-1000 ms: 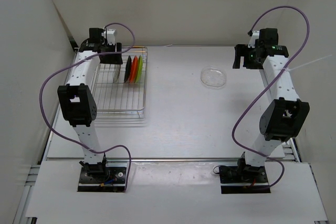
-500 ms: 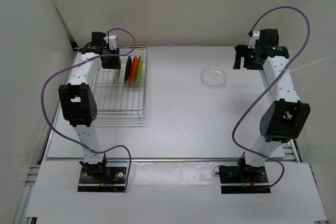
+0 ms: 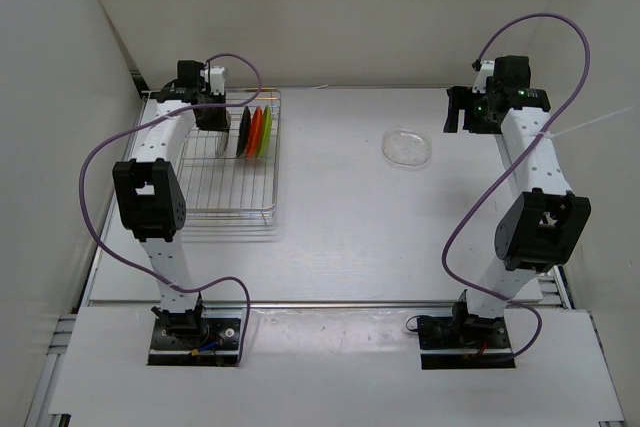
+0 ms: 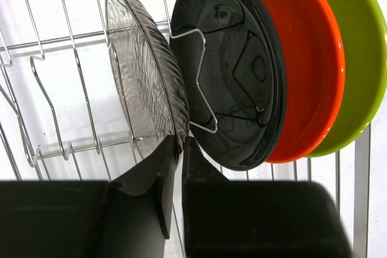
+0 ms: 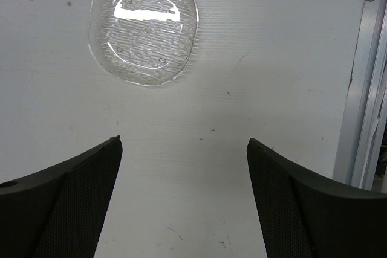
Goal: Unload the plates from the dish rack
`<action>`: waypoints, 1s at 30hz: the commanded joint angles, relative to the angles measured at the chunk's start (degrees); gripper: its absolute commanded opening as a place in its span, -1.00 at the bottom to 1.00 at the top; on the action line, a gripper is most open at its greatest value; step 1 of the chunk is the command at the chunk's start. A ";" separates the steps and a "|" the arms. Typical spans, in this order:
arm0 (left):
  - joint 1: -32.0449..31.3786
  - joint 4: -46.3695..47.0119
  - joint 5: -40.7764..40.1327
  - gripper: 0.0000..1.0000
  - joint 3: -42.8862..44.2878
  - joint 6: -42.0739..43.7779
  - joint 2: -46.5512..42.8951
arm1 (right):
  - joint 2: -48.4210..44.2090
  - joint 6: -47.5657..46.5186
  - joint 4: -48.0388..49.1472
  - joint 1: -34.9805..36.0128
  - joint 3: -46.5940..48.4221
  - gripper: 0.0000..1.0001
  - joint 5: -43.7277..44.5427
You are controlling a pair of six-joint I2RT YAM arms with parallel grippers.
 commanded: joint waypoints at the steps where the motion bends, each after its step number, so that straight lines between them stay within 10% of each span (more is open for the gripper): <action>1: -0.06 -0.46 -0.77 -0.77 1.44 -1.16 -1.79 | -1.93 0.10 2.12 0.03 -0.33 0.73 -1.19; 30: -3.92 -8.18 -2.33 -0.77 7.77 8.50 -24.20 | -1.93 1.24 -0.33 0.03 3.17 0.76 -6.10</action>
